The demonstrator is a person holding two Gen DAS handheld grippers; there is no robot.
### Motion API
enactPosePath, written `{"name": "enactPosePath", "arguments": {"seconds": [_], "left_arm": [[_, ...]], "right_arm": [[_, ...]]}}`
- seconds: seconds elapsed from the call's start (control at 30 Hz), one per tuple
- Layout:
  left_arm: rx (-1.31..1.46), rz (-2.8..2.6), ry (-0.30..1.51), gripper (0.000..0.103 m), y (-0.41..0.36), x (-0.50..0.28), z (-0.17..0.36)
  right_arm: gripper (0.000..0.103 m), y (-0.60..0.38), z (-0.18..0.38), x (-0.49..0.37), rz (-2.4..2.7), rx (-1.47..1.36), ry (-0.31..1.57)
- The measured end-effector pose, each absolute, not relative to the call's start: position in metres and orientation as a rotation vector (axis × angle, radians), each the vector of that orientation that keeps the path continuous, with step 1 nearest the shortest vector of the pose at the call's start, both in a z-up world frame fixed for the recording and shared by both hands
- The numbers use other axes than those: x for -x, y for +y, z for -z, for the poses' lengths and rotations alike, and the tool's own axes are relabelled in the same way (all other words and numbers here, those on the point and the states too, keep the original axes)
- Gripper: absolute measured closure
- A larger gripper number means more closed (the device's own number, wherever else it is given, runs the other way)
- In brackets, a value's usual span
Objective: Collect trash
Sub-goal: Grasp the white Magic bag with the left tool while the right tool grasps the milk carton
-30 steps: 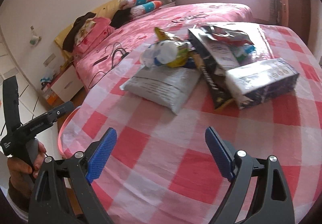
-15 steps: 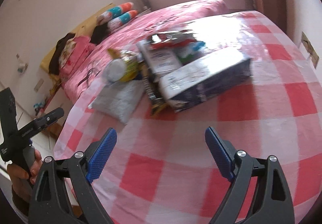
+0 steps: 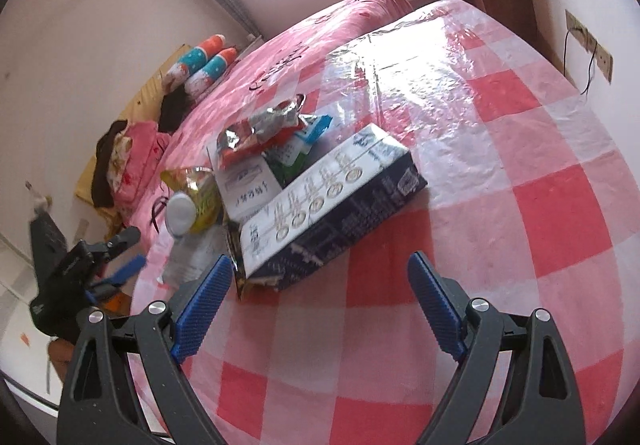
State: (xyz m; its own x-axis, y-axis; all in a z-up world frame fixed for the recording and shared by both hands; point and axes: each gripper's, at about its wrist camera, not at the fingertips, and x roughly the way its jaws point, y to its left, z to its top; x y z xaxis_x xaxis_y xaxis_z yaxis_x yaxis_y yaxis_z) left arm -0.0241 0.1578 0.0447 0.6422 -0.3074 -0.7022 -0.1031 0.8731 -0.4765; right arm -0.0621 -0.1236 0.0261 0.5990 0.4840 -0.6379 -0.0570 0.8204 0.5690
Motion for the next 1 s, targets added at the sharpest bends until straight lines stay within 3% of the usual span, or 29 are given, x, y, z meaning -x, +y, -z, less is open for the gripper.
{"name": "enactPosePath", "arguments": {"seconds": [0.43, 1.0], "left_arm": [[0.704, 0.122, 0.891, 0.020, 0.168, -0.018, -0.023], [0.563, 0.073, 0.884, 0.020, 0.152, -0.047, -0.013]], "right_arm": [[0.014, -0.113, -0.022, 0.019, -0.333, -0.509, 0.912], [0.014, -0.067, -0.018, -0.025, -0.224, -0.228, 0.917]]}}
